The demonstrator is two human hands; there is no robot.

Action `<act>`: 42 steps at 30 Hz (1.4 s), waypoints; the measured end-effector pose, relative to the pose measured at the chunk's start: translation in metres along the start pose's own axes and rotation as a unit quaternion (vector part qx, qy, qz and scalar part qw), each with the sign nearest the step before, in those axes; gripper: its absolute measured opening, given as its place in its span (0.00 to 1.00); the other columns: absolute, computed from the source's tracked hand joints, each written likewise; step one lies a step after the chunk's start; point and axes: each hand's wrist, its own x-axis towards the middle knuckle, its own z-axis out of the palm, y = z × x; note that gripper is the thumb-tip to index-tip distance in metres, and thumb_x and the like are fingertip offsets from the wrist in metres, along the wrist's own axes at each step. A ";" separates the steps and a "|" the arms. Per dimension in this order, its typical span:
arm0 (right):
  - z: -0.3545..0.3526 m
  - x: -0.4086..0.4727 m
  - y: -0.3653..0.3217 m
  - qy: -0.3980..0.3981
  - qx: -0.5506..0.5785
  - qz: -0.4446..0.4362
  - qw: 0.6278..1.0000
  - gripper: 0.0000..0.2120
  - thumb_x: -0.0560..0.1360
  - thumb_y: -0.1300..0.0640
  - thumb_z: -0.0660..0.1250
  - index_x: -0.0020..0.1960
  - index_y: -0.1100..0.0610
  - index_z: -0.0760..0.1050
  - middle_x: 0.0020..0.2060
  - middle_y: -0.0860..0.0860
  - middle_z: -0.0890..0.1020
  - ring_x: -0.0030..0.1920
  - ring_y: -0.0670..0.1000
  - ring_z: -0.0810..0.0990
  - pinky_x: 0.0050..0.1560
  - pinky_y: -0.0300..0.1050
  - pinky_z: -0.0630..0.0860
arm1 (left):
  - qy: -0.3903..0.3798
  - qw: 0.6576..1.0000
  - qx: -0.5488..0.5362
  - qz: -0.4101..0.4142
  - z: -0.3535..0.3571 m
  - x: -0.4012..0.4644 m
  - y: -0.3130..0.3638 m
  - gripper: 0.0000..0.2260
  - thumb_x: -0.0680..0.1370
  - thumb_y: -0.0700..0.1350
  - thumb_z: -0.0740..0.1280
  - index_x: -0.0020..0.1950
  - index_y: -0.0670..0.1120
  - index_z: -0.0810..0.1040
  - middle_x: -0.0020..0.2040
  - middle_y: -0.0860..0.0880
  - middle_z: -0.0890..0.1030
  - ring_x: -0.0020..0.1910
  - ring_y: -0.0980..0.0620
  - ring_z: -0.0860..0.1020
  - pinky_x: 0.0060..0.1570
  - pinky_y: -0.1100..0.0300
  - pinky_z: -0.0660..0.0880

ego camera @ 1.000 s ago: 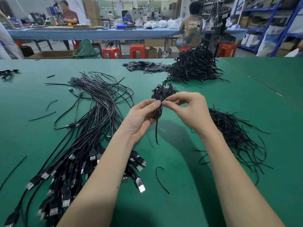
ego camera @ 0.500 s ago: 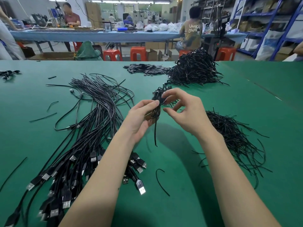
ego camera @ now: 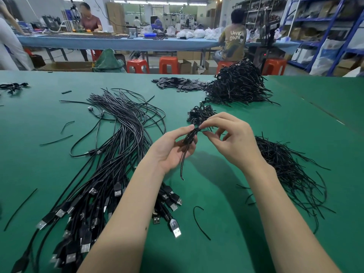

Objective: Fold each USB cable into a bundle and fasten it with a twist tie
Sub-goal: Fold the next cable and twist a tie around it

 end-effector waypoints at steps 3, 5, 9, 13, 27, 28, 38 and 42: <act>0.000 0.000 -0.002 0.015 -0.004 -0.004 1.000 0.04 0.76 0.54 0.74 0.48 0.45 0.84 0.48 0.40 0.82 0.33 0.46 0.80 0.33 0.42 0.73 | -0.006 1.000 -0.012 -0.013 0.000 -0.001 0.000 0.16 0.67 0.38 0.75 0.51 0.38 0.77 0.39 0.42 0.79 0.35 0.51 0.79 0.33 0.64 0.78; -0.001 0.000 -0.003 0.015 0.012 0.006 1.000 0.03 0.75 0.53 0.75 0.47 0.45 0.85 0.46 0.41 0.83 0.33 0.47 0.80 0.34 0.43 0.74 | -0.007 1.000 -0.012 -0.009 0.000 0.000 0.000 0.16 0.68 0.38 0.75 0.53 0.37 0.77 0.40 0.42 0.79 0.35 0.51 0.79 0.33 0.63 0.78; -0.004 0.001 -0.005 -0.004 0.038 0.060 0.997 0.03 0.73 0.54 0.77 0.43 0.46 0.86 0.40 0.39 0.84 0.32 0.47 0.79 0.37 0.40 0.74 | 0.007 0.989 0.106 0.103 -0.002 0.005 -0.006 0.04 0.75 0.38 0.72 0.47 0.42 0.79 0.37 0.46 0.82 0.36 0.53 0.80 0.38 0.63 0.77; 0.002 0.007 -0.014 -0.018 0.249 0.317 0.915 0.02 0.71 0.57 0.78 0.40 0.52 0.86 0.32 0.46 0.84 0.28 0.47 0.76 0.28 0.35 0.70 | 0.041 0.920 0.240 0.307 -0.001 0.008 -0.012 0.06 0.74 0.38 0.75 0.42 0.46 0.80 0.36 0.53 0.82 0.37 0.57 0.79 0.41 0.65 0.75; 0.000 0.009 -0.012 -0.082 0.539 0.524 0.654 0.06 0.77 0.59 0.69 0.42 0.57 0.78 0.32 0.49 0.78 0.24 0.41 0.69 0.18 0.30 0.61 | 0.029 0.880 0.291 0.375 0.002 0.010 -0.019 0.08 0.73 0.38 0.76 0.40 0.51 0.83 0.37 0.53 0.84 0.39 0.57 0.81 0.43 0.67 0.76; 0.001 0.007 -0.011 -0.076 0.525 0.511 0.676 0.04 0.77 0.59 0.70 0.43 0.57 0.78 0.33 0.49 0.78 0.24 0.41 0.70 0.19 0.30 0.62 | 0.035 0.881 0.292 0.370 0.002 0.010 -0.020 0.08 0.73 0.38 0.76 0.40 0.50 0.82 0.37 0.54 0.83 0.39 0.58 0.80 0.43 0.67 0.76; 0.003 -0.007 0.005 0.005 0.089 0.102 0.991 0.10 0.73 0.56 0.78 0.51 0.43 0.83 0.44 0.38 0.85 0.31 0.48 0.78 0.35 0.29 0.69 | 0.039 0.954 0.164 0.247 0.003 0.010 -0.017 0.04 0.74 0.37 0.73 0.42 0.45 0.80 0.38 0.46 0.82 0.41 0.49 0.78 0.46 0.60 0.76; 0.002 -0.006 0.002 0.015 0.095 0.118 0.988 0.05 0.73 0.54 0.78 0.44 0.43 0.85 0.40 0.37 0.85 0.30 0.47 0.78 0.35 0.28 0.69 | 0.041 0.954 0.166 0.248 -0.002 0.010 -0.016 0.04 0.74 0.37 0.74 0.43 0.45 0.81 0.37 0.48 0.82 0.41 0.50 0.79 0.47 0.59 0.76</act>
